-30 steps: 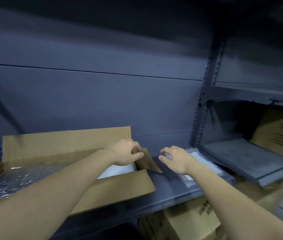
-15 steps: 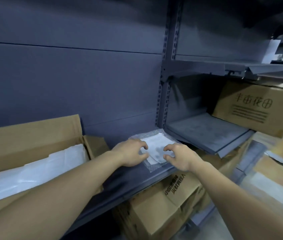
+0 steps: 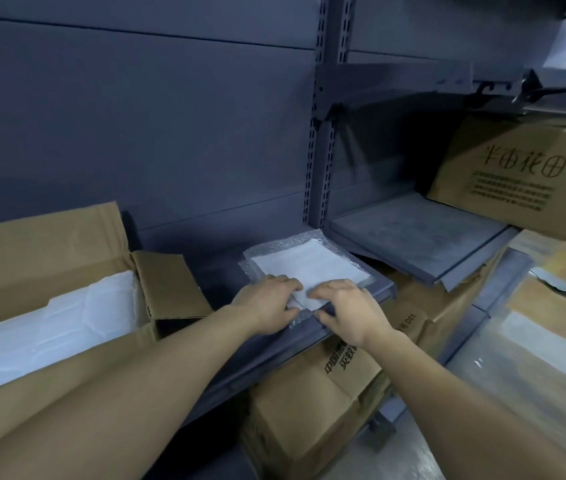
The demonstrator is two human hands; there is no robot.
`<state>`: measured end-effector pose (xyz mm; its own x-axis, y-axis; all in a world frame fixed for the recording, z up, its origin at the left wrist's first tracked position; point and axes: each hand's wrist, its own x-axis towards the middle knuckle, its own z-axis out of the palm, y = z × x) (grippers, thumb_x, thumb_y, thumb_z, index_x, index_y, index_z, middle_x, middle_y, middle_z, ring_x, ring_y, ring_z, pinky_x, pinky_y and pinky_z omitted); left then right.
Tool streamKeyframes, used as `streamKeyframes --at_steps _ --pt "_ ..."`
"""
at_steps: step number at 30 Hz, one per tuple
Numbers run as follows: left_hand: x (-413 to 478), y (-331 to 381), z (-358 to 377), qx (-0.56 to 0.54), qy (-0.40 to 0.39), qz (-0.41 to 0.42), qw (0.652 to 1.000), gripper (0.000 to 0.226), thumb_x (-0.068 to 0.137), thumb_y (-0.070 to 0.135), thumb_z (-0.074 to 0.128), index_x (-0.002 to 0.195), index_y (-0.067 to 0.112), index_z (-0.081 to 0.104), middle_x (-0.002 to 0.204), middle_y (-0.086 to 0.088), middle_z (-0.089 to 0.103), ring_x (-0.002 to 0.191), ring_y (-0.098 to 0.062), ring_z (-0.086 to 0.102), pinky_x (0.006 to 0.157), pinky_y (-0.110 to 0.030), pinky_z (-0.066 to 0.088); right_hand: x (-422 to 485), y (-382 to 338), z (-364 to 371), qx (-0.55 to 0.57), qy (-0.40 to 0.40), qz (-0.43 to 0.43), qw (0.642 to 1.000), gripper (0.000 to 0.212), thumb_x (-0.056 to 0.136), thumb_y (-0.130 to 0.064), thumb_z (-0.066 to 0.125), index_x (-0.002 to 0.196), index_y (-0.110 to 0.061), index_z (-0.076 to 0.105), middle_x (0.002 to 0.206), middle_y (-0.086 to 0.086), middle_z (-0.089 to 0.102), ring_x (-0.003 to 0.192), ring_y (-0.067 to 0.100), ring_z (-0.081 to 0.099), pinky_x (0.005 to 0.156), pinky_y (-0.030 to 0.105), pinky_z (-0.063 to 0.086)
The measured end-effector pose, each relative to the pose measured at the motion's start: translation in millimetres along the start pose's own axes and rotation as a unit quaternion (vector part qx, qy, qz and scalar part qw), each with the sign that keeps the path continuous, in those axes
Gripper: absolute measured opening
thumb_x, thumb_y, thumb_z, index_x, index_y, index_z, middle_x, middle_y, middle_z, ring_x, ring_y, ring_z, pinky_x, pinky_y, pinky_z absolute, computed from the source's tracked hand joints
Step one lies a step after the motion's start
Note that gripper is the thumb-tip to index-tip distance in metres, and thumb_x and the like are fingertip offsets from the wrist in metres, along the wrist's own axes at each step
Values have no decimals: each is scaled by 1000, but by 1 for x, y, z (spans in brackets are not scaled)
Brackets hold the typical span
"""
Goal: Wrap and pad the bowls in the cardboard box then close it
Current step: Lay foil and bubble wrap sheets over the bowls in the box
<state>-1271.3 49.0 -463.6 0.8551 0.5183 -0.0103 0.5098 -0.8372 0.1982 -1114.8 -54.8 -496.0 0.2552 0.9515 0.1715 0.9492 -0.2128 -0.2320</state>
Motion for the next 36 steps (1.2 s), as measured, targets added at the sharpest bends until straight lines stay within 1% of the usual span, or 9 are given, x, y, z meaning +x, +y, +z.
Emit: streamKeyframes --at_steps 8,12,15,19,23,27,31,34,36 --pt "1 -2 1 -46 -13 -16 999 55 96 39 49 148 26 34 150 5 35 128 -19 47 100 -40 45 -1 -3 -12 24 37 -8 999 28 98 -30 50 119 -29 68 121 -7 67 115 20 55 94 38 47" --pt "-3 3 -13 -2 62 -5 998 53 97 34 50 147 28 35 149 7 36 132 -18 41 94 -39 46 -3 -13 -32 41 117 -21 992 25 96 -21 51 111 -17 70 109 1 69 107 24 58 86 39 50" --pt "-7 7 -27 8 119 -5 993 39 98 31 51 136 27 49 137 6 49 125 -19 47 89 -37 45 -2 -24 -51 44 182 -36 982 20 94 -17 53 104 -14 71 101 1 68 101 24 56 83 41 49" --pt "-17 10 -45 -58 212 -22 975 12 97 24 53 101 22 64 106 5 62 99 -20 59 73 -32 46 -4 -38 -73 43 239 -59 968 20 92 -17 56 108 -16 69 106 -3 68 105 20 55 89 40 47" --pt "-29 8 -62 -156 281 -14 947 8 94 19 55 88 21 60 83 7 66 80 -17 64 71 -36 52 -11 -40 -87 35 275 -20 960 52 86 -18 62 136 -25 50 132 -6 55 125 16 44 104 37 40" --pt "-47 12 -82 -295 336 -8 894 13 95 16 56 82 19 58 67 4 60 57 -8 50 64 -25 44 -20 -46 -95 96 303 56 946 75 87 -20 65 151 -25 26 154 1 32 138 22 34 110 43 35" --pt "-66 9 -101 -368 344 -30 863 12 95 16 55 85 15 60 63 12 54 57 -3 46 58 -14 38 -27 -66 -103 272 308 87 907 80 92 -17 61 153 -33 13 142 -5 36 103 3 52 90 28 42" --pt "-81 -1 -111 -407 348 -39 844 9 96 17 56 88 15 61 60 15 57 61 -5 50 61 -15 40 -27 -83 -107 396 294 107 863 82 92 -17 61 153 -39 9 131 -5 47 103 9 57 88 26 45" --pt "-94 -9 -119 -422 352 -44 834 8 95 17 58 102 18 61 67 10 66 60 -5 52 62 -19 42 -26 -96 -107 414 272 103 863 82 93 -17 61 153 -39 9 123 -3 56 94 3 61 77 18 46"
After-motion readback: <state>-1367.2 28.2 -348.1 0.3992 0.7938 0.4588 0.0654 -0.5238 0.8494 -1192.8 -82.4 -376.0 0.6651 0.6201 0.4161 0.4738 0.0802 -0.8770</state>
